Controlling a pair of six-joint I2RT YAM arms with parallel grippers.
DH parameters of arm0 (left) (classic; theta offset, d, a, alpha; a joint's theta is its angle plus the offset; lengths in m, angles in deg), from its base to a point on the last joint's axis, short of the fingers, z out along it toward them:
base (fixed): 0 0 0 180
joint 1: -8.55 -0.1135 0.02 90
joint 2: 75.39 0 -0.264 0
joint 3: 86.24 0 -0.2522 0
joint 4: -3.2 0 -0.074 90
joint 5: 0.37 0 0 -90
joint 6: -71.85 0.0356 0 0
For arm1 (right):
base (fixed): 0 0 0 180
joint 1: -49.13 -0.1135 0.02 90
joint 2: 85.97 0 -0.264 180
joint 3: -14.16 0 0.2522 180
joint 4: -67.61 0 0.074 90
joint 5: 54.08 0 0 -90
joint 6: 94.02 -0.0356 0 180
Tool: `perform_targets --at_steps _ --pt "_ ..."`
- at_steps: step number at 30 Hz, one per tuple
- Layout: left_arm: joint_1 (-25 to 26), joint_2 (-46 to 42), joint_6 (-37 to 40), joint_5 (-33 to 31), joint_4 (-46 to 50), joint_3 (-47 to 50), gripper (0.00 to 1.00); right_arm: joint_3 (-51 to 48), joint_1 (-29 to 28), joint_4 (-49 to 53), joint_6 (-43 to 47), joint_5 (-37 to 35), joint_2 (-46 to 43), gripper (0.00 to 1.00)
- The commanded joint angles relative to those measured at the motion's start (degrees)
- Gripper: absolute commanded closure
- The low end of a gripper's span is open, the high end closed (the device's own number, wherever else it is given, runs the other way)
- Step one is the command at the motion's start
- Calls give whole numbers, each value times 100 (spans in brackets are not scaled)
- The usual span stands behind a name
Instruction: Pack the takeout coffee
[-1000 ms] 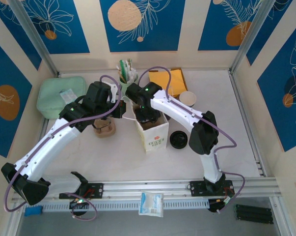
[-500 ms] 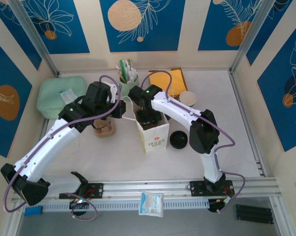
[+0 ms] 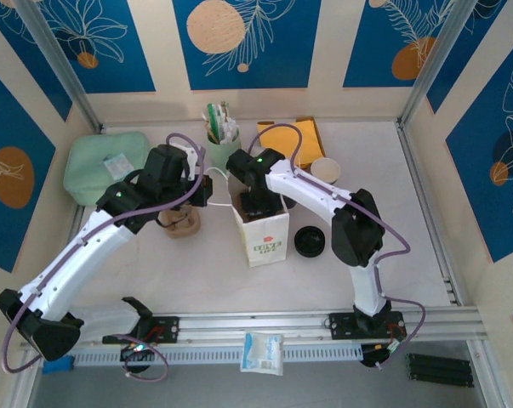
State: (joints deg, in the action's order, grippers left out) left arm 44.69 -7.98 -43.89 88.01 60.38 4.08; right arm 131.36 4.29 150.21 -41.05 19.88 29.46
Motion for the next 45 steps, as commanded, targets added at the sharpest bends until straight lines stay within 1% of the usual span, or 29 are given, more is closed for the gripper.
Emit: perform_targets --at_steps 1,7,12,13,15,29,36,42,43,45 --pt "55 -174 -127 -169 177 127 100 -117 54 27 -163 150 -265 76" --pt "51 -254 -177 -294 227 200 100 -207 63 -93 -190 162 -352 76" --pt "58 -212 -190 -294 288 207 100 -414 45 -451 -159 302 -579 77" --pt "56 -212 -199 -302 290 217 100 -444 45 -490 -161 319 -613 79" --pt "55 -220 -212 -318 290 243 100 -521 50 -562 -172 353 -672 81" --pt "56 -351 -265 -417 221 217 100 -435 -14 -258 -111 347 -326 81" --pt "58 -403 -265 -417 165 209 100 -497 -56 -273 -138 329 -208 82" --pt "58 -448 -244 -271 44 232 100 -517 -60 -301 -151 346 -86 82" --pt "51 -455 -239 -231 10 252 100 -518 -76 -314 -150 354 -59 85" --pt "60 -464 -217 -168 -33 278 100 -526 -69 -330 -155 389 -17 85"
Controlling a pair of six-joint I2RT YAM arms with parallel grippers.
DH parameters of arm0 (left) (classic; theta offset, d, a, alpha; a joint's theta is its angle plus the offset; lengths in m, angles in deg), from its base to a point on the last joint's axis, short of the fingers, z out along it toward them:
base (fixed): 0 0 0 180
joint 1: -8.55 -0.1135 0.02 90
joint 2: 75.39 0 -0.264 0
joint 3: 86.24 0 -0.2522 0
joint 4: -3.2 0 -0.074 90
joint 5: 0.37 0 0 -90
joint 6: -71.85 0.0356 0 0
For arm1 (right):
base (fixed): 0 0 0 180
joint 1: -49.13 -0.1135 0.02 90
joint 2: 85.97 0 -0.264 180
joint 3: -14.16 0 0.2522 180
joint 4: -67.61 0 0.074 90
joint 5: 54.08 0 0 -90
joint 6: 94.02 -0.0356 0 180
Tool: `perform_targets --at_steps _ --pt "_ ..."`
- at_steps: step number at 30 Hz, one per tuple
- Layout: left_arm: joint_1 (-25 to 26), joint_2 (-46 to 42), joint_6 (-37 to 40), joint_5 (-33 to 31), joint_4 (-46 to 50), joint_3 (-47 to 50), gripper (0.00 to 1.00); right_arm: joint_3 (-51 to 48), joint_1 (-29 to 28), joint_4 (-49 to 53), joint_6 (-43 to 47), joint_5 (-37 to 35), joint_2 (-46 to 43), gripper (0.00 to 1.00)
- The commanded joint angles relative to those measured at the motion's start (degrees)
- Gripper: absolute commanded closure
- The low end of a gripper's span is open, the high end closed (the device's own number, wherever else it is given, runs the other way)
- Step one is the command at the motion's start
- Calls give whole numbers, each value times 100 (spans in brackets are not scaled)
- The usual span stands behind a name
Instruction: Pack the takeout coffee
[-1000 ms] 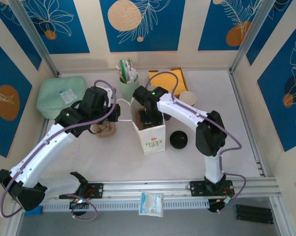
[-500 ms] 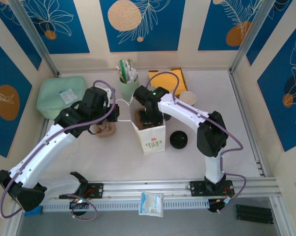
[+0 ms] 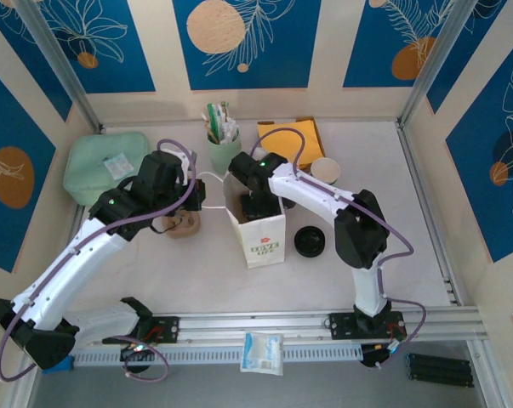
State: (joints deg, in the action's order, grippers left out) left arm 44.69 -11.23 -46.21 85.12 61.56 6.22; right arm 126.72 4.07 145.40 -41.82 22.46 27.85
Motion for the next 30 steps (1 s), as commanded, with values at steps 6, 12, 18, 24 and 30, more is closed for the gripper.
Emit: perform_targets --at_steps 6,12,18,24,30 --pt "64 -97 72 453 -325 157 100 -37 -91 119 -79 176 194 85" --pt "65 -97 98 574 -428 188 100 -63 -104 134 -87 159 199 83" --pt "66 -106 108 592 -452 180 100 10 -115 175 -100 132 79 78" --pt "74 -165 99 545 -487 212 100 232 -117 281 -72 117 -124 60" --pt "80 -293 64 452 -625 361 100 513 -117 346 -18 183 -228 52"
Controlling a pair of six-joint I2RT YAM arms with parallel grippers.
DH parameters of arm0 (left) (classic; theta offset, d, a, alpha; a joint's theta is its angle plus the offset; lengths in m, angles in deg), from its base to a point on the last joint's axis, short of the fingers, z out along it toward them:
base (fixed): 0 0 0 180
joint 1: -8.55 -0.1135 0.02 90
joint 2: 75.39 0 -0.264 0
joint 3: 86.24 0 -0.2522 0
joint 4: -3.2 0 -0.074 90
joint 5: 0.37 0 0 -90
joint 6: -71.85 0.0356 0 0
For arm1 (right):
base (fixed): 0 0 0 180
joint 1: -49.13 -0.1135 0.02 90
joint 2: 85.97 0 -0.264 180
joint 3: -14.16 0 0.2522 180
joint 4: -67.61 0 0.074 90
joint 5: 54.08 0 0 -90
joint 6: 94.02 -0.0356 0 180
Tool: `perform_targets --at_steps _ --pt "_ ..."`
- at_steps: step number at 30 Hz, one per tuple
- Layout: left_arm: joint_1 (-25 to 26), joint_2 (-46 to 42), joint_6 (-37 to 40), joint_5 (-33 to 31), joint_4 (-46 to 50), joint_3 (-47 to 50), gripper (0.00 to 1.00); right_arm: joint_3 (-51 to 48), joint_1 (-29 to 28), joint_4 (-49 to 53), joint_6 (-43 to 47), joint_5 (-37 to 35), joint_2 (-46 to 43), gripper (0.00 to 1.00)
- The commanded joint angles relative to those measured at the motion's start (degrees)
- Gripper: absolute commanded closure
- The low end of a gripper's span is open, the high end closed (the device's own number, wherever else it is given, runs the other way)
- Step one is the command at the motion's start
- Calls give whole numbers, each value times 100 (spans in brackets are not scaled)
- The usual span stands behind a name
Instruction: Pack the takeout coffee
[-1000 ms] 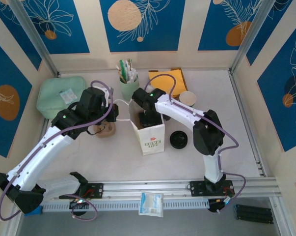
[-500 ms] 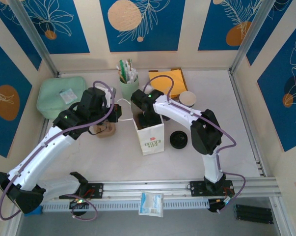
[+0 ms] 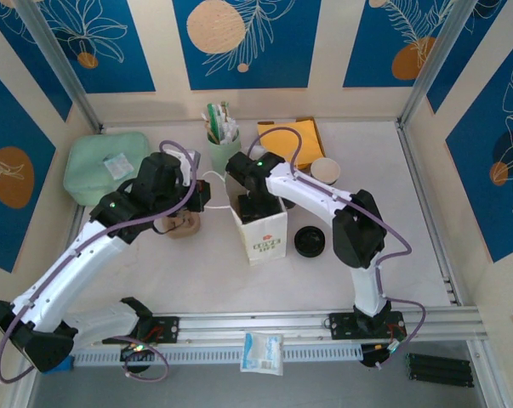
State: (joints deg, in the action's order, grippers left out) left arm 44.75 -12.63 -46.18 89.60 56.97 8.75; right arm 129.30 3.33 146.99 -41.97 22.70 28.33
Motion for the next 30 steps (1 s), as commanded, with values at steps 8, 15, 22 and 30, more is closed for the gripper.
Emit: perform_targets --at_steps 8,15,22,30 --pt "72 -273 35 -115 -275 257 100 541 -45 245 62 282 -285 49" --pt "73 -277 35 -155 -326 322 96 1026 -133 426 191 371 -347 49" --pt "77 -221 53 -129 -336 293 89 1518 -243 748 295 211 -358 49" --pt "79 -180 52 -96 -355 257 78 1972 -271 1034 381 -5 -382 48"
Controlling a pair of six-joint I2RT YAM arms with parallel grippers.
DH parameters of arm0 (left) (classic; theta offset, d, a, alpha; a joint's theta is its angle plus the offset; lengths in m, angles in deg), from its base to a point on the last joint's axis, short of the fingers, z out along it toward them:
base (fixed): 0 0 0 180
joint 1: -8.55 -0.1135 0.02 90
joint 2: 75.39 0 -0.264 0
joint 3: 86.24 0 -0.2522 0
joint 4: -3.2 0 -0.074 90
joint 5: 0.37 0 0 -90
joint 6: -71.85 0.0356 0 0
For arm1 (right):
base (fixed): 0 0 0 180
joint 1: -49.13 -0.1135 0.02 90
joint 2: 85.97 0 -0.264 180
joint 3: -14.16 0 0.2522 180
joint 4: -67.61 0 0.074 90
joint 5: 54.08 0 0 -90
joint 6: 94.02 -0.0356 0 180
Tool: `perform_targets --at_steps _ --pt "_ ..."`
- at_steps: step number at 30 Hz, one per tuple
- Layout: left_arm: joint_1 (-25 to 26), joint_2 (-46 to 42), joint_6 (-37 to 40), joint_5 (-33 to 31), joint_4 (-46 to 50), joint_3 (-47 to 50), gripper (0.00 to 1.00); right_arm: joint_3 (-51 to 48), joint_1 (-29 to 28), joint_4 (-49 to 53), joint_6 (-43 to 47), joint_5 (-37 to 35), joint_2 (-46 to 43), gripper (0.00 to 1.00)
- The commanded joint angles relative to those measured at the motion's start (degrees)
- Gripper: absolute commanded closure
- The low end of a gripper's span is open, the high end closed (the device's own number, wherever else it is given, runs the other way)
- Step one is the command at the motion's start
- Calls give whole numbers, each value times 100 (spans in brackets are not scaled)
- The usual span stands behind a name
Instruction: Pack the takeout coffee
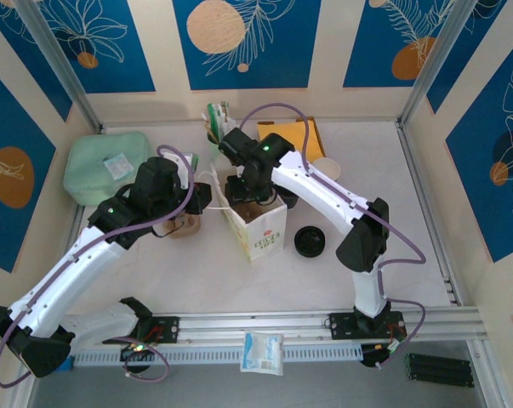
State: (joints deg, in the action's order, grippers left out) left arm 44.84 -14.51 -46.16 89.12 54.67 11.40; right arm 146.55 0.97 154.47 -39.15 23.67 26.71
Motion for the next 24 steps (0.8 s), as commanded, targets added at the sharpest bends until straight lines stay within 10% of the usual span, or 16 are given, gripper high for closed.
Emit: perform_targets --at_steps 1,24 --pt "73 19 59 -45 -122 -17 77 301 -34 309 110 -100 -204 48" --pt "70 167 180 -125 -3 -185 52 802 -145 686 367 -14 -359 45"
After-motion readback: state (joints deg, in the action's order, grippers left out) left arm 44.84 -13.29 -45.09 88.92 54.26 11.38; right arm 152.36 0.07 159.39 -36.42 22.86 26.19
